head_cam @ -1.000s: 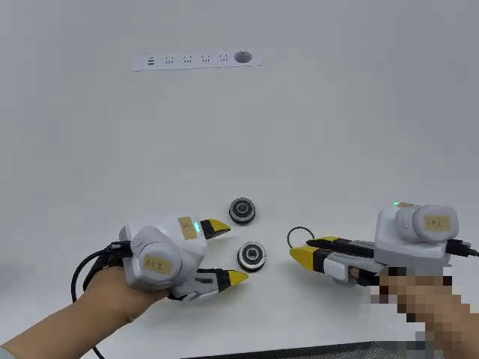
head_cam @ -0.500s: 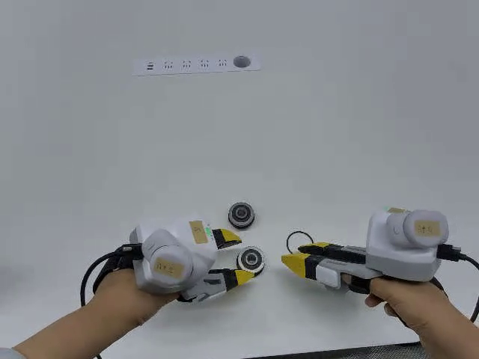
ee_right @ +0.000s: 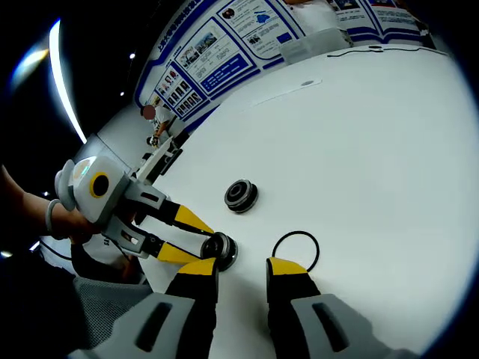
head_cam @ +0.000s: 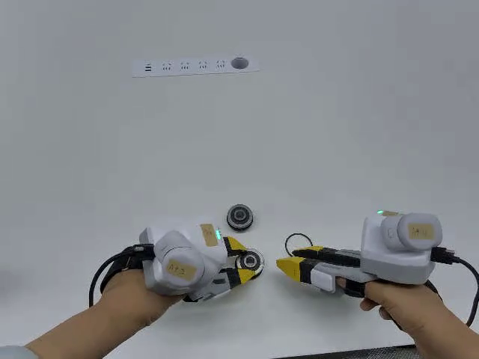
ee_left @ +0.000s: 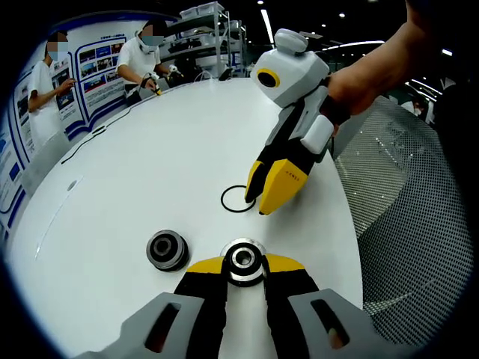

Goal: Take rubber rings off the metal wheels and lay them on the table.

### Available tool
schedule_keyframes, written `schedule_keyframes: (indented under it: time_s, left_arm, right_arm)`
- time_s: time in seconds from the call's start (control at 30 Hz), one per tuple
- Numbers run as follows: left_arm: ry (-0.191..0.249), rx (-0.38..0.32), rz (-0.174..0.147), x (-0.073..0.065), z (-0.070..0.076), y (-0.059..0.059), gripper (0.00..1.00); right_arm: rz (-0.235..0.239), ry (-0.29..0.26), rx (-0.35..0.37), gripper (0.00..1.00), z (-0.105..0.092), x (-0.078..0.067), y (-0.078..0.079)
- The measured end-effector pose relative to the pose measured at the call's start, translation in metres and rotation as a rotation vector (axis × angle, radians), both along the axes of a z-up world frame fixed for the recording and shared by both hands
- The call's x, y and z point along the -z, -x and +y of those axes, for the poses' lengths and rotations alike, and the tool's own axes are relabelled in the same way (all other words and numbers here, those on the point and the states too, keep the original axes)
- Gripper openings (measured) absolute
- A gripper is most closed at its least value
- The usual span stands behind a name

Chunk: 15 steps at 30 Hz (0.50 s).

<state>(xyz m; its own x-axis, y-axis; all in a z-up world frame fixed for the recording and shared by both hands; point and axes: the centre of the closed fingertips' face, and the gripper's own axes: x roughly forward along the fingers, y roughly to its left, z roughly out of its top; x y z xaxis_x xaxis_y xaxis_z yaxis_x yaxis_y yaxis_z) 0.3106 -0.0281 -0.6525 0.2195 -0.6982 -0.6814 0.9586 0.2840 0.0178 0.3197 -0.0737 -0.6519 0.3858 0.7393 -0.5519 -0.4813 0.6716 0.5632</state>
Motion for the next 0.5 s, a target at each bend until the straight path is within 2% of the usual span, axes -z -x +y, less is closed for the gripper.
schedule_keyframes:
  time_s: [0.5]
  left_arm:
    - [-0.013,0.038,-0.004,0.000,-0.001,0.001,0.17]
  right_arm:
    - [0.035,-0.038,-0.022,0.27,0.012,-0.001,0.001]
